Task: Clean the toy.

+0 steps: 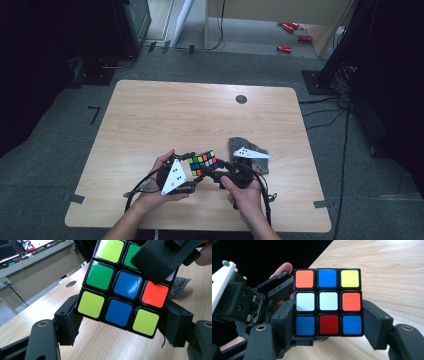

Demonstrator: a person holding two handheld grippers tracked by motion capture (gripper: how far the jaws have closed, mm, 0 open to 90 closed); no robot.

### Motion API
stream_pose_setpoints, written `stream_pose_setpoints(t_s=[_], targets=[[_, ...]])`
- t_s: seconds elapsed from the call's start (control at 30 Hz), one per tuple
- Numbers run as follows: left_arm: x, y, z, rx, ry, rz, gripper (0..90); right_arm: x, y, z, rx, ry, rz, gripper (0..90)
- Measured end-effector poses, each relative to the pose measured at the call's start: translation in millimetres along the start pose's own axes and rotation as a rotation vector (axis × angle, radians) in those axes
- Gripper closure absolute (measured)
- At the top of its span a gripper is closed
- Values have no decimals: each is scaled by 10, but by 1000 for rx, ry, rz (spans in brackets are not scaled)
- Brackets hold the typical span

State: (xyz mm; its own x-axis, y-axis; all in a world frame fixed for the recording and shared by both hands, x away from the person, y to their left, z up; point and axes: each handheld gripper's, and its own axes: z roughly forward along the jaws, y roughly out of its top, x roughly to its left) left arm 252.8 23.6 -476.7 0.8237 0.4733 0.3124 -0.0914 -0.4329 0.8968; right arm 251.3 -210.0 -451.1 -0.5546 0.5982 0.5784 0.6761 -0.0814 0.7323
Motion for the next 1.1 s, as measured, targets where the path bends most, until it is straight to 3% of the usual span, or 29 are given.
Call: stream_pose_setpoints(t_s=[0.13, 0.3, 0.47, 0.57, 0.67, 0.77, 0.9, 1.1], targets=[[10, -11, 8, 0, -1, 0, 278, 19, -1, 5, -4, -19, -24, 348], [21, -12, 0, -3, 10, 8, 232, 18, 9, -11, -2, -13, -16, 348], [-55, 10, -4, -13, 31, 94, 274, 17, 13, 1, 20, -15, -7, 347], [-62, -5, 1, -15, 23, 105, 293, 19, -1, 24, 39, -20, -1, 346], [-64, -10, -5, -26, 27, 123, 339, 6, 6, 4, 14, -33, -5, 345], [-43, 8, 1, -28, 21, 79, 343, 0, 10, -10, -26, -24, -24, 333], [-6, -15, 2, 6, 39, 60, 344, -9, 23, -37, -49, -45, -62, 320], [142, -48, -29, 21, 56, -52, 344, -88, 132, -247, -133, -92, -94, 313]])
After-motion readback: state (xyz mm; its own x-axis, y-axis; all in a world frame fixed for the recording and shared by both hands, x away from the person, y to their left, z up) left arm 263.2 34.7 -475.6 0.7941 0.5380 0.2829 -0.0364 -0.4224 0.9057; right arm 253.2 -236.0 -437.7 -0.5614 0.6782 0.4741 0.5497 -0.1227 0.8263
